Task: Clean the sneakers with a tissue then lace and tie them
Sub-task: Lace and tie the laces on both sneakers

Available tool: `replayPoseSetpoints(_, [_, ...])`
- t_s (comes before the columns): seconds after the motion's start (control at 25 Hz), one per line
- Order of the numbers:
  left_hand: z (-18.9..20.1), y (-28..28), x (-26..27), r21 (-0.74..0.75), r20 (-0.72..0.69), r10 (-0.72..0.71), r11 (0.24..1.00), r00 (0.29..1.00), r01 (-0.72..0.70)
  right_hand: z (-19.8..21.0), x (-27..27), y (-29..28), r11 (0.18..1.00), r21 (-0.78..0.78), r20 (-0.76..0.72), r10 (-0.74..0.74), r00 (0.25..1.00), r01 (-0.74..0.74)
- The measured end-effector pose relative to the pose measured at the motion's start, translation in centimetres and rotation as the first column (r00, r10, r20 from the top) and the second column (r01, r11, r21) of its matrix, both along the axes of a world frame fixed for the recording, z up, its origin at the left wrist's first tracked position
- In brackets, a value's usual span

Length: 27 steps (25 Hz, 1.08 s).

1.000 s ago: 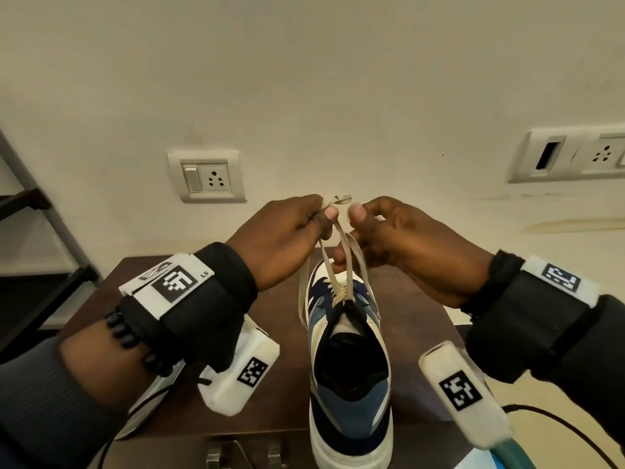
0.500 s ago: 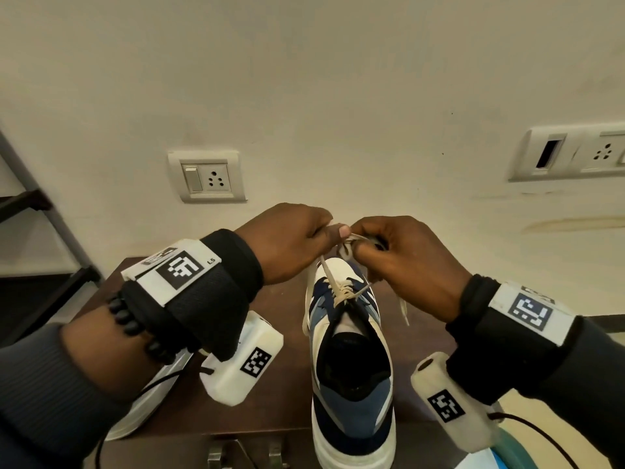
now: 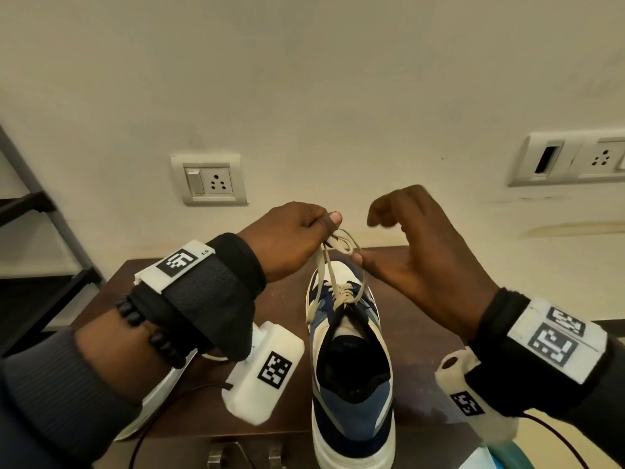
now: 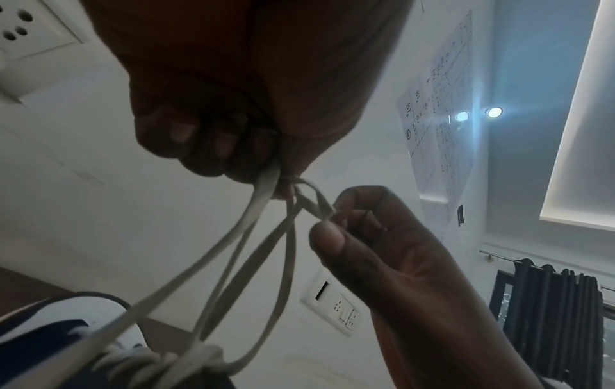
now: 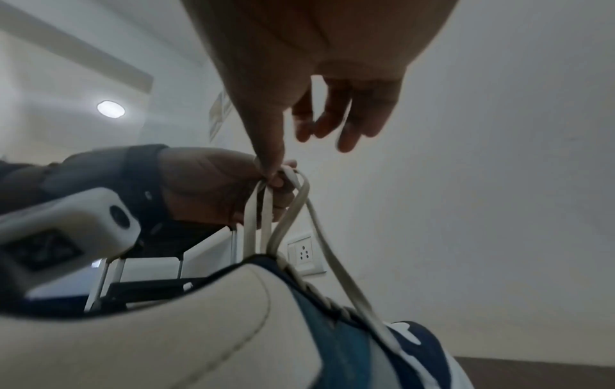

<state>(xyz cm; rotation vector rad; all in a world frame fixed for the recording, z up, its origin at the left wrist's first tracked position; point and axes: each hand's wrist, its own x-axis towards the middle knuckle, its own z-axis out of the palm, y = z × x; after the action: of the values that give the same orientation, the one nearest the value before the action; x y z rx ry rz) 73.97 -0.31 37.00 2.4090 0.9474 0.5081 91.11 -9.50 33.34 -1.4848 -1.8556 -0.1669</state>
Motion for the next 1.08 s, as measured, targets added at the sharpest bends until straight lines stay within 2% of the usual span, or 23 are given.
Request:
replayPoseSetpoints(0.08, [0.0, -0.1, 0.2, -0.007, 0.011, -0.012, 1.0, 1.0, 0.012, -0.1, -0.5, -0.4, 0.998, -0.001, 0.042, 0.062, 0.997, -0.062])
replayPoseSetpoints(0.2, [0.0, -0.5, 0.6, -0.022, 0.013, -0.039, 0.999, 0.999, 0.039, -0.1, -0.8, -0.2, 0.998, -0.007, 0.046, 0.061, 0.997, -0.061])
replayPoseSetpoints(0.36, [0.7, -0.4, 0.5, -0.071, 0.071, -0.047, 0.996, 0.996, 0.052, 0.8, 0.1, 0.3, 0.994, -0.029, -0.216, 0.1, 0.971, -0.108])
replayPoseSetpoints(0.48, [1.1, 0.3, -0.2, -0.073, 0.051, -0.047, 0.996, 0.998, 0.051, 1.9, 1.4, 0.8, 0.979, -0.08, -0.5, 0.124, 0.857, -0.189])
replayPoseSetpoints(0.64, [1.2, 0.5, -0.8, -0.089, 0.023, -0.138, 0.986, 0.99, 0.14, 2.7, 2.1, 1.3, 0.926, -0.128, -0.676, 0.18, 0.714, -0.354])
replayPoseSetpoints(0.72, [1.1, 0.3, -0.8, -0.059, -0.003, -0.169, 0.984, 0.986, 0.169, 2.8, 2.2, 1.4, 0.881, -0.11, -0.777, 0.212, 0.593, -0.46])
replayPoseSetpoints(0.84, [1.0, 0.2, -0.7, -0.057, 0.017, -0.189, 0.98, 0.982, 0.189, 3.0, 1.8, 1.6, 0.789, -0.01, -0.908, 0.251, 0.336, -0.615])
replayPoseSetpoints(0.88, [0.9, 0.1, -0.6, -0.06, 0.027, -0.196, 0.979, 0.98, 0.197, 3.0, 1.8, 1.7, 0.767, 0.02, -0.928, 0.253, 0.274, -0.642])
replayPoseSetpoints(0.96, [0.6, 0.3, -0.5, -0.055, 0.025, -0.201, 0.978, 0.979, 0.202, 2.8, 1.8, 1.9, 0.751, 0.028, -0.936, 0.251, 0.246, -0.659])
replayPoseSetpoints(1.08, [0.2, 0.8, -0.8, -0.035, 0.004, -0.204, 0.978, 0.979, 0.204, 2.7, 2.2, 2.3, 0.765, -0.02, -0.929, 0.224, 0.295, -0.644])
